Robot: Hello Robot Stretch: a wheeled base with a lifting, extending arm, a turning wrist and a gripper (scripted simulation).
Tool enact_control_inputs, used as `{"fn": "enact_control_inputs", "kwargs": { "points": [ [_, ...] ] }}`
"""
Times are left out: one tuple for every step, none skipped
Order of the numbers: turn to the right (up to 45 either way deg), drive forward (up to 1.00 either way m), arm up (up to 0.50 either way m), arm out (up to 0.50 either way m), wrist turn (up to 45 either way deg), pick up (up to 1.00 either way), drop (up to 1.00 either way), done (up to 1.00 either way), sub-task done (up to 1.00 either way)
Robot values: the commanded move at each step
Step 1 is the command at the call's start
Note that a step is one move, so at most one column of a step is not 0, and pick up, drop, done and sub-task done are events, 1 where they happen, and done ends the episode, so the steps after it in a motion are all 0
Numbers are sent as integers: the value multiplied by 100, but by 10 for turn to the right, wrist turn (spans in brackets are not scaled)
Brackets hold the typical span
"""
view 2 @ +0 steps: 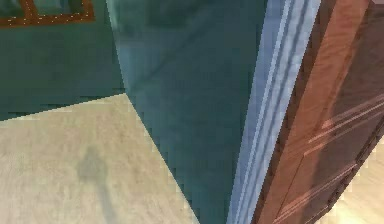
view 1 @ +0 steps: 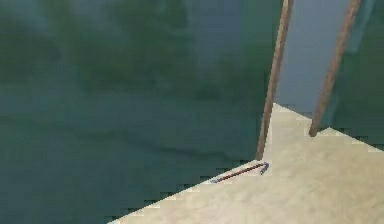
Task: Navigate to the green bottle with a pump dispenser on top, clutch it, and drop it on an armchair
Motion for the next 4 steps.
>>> {"fn": "enact_control_inputs", "kwargs": {
  "points": [
    [0, 10, 0, 0, 0, 0, 0, 0, 0],
    [420, 0, 0, 0, 0, 0, 0, 0, 0],
    [0, 100, 0, 0, 0, 0, 0, 0, 0],
    [30, 0, 0, 0, 0, 0, 0, 0, 0]
  ]
}}
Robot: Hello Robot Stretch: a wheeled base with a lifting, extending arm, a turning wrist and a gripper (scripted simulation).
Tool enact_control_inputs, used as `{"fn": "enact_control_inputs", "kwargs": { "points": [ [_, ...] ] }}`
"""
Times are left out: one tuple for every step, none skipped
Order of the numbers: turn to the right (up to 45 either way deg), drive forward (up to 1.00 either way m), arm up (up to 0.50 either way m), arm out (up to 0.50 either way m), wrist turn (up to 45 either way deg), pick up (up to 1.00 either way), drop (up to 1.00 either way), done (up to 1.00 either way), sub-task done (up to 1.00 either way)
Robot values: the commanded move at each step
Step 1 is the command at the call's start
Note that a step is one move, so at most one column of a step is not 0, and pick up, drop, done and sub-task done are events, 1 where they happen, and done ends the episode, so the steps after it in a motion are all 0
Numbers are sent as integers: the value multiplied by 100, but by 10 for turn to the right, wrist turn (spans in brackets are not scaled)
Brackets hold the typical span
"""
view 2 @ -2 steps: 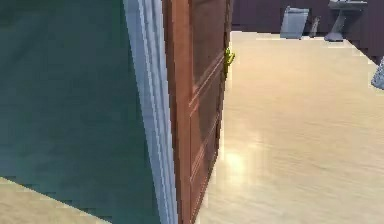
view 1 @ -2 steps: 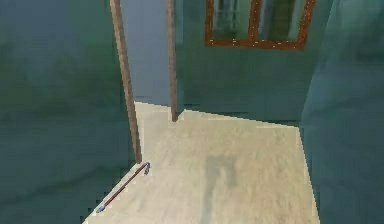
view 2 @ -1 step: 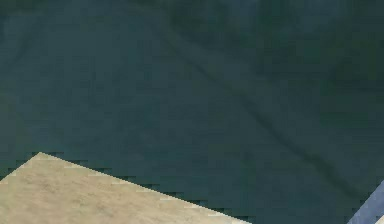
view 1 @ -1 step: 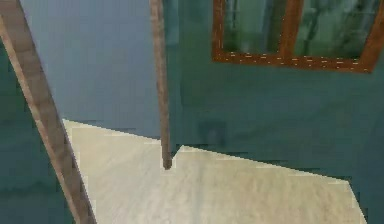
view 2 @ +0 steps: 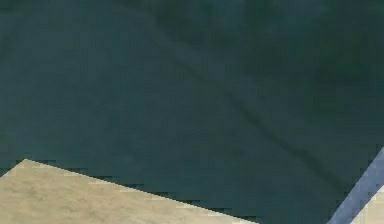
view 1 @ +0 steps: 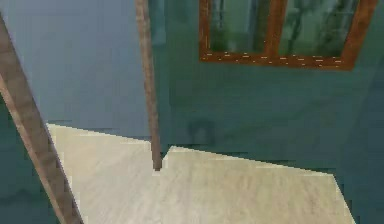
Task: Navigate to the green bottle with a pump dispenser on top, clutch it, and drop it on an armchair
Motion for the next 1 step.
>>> {"fn": "enact_control_inputs", "kwargs": {
  "points": [
    [0, 100, 0, 0, 0, 0, 0, 0, 0]
  ]
}}
